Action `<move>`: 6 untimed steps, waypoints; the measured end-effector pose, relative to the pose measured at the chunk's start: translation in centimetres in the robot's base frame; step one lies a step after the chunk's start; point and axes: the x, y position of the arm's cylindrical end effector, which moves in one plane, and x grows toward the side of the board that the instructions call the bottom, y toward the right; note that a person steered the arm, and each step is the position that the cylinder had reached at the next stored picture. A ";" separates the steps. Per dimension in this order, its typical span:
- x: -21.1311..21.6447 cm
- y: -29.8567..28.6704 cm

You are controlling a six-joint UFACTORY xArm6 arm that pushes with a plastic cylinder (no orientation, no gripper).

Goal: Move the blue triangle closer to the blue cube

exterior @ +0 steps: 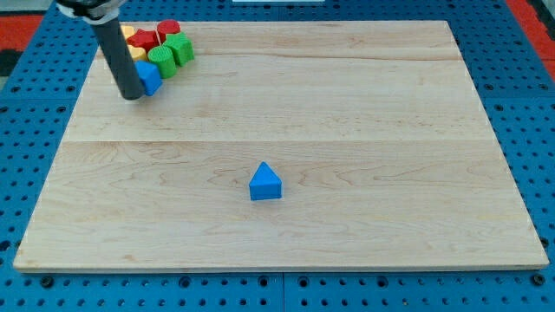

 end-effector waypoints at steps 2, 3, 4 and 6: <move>3.5 10.8; 6.9 18.7; 12.6 23.4; 16.9 20.3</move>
